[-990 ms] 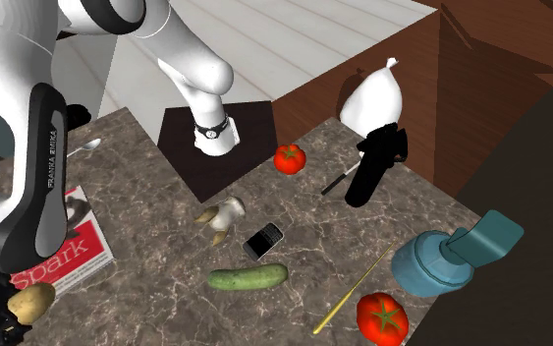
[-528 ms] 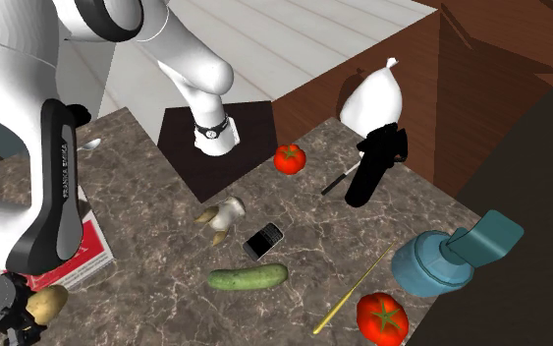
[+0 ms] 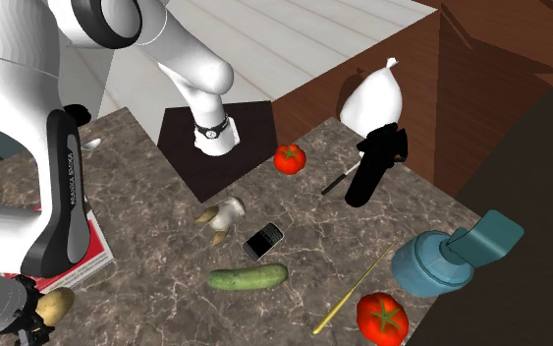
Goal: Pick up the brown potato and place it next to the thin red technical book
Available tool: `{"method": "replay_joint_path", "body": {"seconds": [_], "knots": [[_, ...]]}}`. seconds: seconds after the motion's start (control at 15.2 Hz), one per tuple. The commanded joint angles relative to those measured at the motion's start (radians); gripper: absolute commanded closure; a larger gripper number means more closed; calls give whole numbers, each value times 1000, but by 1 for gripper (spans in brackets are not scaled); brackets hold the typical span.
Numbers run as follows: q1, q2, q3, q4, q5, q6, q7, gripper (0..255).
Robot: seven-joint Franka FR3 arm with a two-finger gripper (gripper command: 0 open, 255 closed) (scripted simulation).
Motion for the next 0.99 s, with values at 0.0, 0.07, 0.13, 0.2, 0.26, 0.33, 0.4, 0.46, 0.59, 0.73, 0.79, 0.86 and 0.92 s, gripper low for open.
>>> {"method": "replay_joint_path", "body": {"seconds": [0.0,0.07,0.13,0.2,0.26,0.33,0.4,0.46,0.59,0.73,0.79,0.86,0.92], "knots": [[0,0,0,0,0,1,0,255],[0,0,0,0,0,1,0,255],[0,0,0,0,0,1,0,0],[0,0,0,0,0,1,0,0],[0,0,0,0,0,1,0,0],[0,0,0,0,0,1,0,0],[0,0,0,0,0,1,0,0],[0,0,0,0,0,1,0,0],[2,-40,13,4,19,-44,-11,0],[5,-74,24,12,36,-85,-20,0],[5,-74,24,12,36,-85,-20,0],[5,-74,24,12,36,-85,-20,0],[5,-74,24,12,36,-85,-20,0]]}}
